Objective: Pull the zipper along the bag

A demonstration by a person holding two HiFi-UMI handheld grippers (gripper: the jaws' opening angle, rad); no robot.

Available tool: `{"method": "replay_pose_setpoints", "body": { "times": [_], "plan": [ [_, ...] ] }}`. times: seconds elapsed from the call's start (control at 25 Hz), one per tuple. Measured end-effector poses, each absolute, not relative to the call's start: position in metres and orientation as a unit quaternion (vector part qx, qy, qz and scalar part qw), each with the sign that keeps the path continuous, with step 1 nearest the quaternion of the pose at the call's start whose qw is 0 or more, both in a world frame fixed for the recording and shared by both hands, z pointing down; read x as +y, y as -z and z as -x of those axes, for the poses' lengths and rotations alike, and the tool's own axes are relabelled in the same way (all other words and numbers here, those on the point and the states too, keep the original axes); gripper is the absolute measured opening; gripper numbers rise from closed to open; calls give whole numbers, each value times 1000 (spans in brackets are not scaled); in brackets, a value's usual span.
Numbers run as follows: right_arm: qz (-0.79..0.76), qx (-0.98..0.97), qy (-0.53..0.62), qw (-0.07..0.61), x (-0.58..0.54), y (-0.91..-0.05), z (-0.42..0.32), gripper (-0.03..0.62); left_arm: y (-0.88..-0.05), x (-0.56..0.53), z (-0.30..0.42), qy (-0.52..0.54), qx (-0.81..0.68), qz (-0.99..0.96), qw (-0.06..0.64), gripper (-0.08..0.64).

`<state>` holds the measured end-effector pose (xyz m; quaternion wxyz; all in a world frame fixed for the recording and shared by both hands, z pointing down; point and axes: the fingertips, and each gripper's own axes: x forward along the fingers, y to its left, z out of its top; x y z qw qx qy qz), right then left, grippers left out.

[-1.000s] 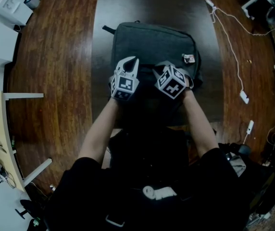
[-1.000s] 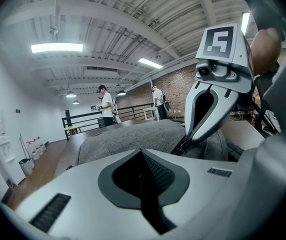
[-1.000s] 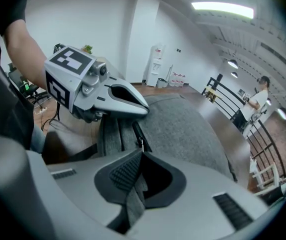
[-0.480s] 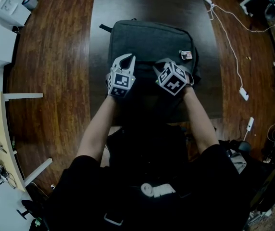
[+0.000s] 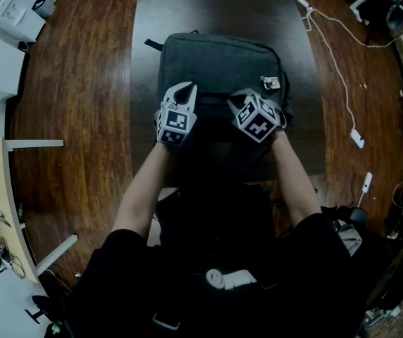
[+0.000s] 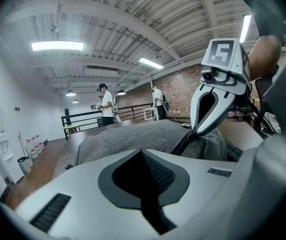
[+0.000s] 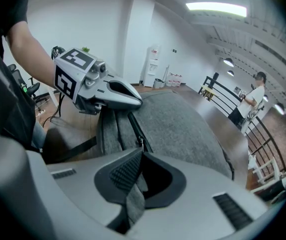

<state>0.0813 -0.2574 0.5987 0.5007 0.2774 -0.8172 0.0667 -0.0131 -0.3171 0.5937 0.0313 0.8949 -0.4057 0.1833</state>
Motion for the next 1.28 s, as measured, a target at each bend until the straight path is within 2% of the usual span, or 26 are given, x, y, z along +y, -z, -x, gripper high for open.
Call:
{"method": "replay_pose_setpoints", "body": {
  "times": [1.28],
  "plan": [
    [-294,-813,-86,495,-254,-604,-123,15,-593,-317,12,-186,-403,-896,35,-3]
  ]
}}
